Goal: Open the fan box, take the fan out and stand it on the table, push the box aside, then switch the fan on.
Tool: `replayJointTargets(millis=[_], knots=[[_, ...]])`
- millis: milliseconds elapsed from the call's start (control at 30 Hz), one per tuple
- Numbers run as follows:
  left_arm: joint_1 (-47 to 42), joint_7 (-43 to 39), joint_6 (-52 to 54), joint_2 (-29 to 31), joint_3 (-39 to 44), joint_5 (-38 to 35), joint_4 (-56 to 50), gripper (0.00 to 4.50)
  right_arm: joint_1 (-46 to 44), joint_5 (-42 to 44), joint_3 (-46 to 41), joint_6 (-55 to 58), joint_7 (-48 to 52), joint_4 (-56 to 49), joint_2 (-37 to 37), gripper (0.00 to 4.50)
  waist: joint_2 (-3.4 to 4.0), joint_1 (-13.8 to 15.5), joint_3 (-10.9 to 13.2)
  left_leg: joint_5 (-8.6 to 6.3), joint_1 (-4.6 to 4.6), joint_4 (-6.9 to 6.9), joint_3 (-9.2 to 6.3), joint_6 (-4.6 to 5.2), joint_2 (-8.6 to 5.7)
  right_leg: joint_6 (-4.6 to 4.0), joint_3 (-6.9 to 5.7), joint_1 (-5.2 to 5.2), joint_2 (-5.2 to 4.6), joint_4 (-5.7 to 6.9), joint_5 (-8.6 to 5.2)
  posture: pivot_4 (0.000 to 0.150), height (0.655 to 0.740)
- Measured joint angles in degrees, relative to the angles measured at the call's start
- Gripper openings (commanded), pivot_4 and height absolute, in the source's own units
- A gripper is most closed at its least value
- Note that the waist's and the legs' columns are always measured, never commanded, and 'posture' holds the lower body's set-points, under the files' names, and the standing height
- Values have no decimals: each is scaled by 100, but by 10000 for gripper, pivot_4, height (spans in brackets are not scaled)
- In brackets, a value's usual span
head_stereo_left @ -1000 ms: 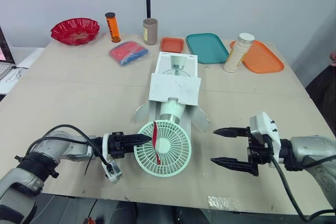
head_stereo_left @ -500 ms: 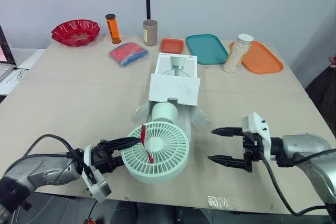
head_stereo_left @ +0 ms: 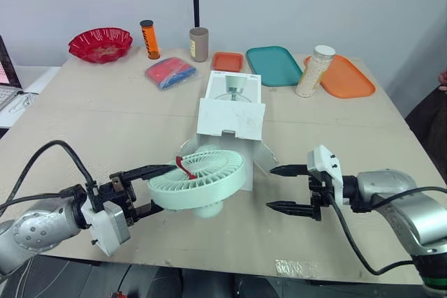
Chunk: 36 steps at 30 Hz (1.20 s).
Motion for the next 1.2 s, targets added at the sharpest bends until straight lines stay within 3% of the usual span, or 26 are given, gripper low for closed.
replayJointTargets(millis=[233, 400, 667, 867, 1200], knots=[[596, -765, 977, -231, 1108, -832, -410, 20142, -120, -58, 82, -85, 112, 112, 60, 45000, 3, -3, 2, 0, 1, 2, -2, 0, 2, -2, 0, 0, 5, 2, -2, 1500, 7389], [589, -1296, 1357, -535, 1680, -941, -312, 20142, -211, -93, 123, -162, 125, 239, 116, 45000, 2, -2, 2, 0, 1, 2, -2, 1, 2, -2, 1, 0, 7, 1, -3, 1500, 7389], [673, -2059, 2733, -945, 2620, -1805, -263, 20142, -423, -258, 325, -345, 255, 495, 225, 45000, -2, -43, 5, -3, 0, 2, -7, 4, 7, -6, -1, -1, 14, 1, -6, 1500, 7389], [145, -2134, 4227, -961, 3270, -2326, -275, 20142, -830, -330, 440, -471, 345, 809, 474, 45000, -4, -92, 11, -4, -1, 3, -11, 5, 7, -6, -1, -3, 17, 4, -9, 1500, 7389], [-649, -2135, 5885, -1097, 3955, -2390, 717, 20142, -1079, -366, 456, -415, 323, 939, 779, 45000, -21, -120, 23, -6, -7, -1, -18, 7, 7, -13, -8, -9, 17, 4, -14, 1500, 7389]])
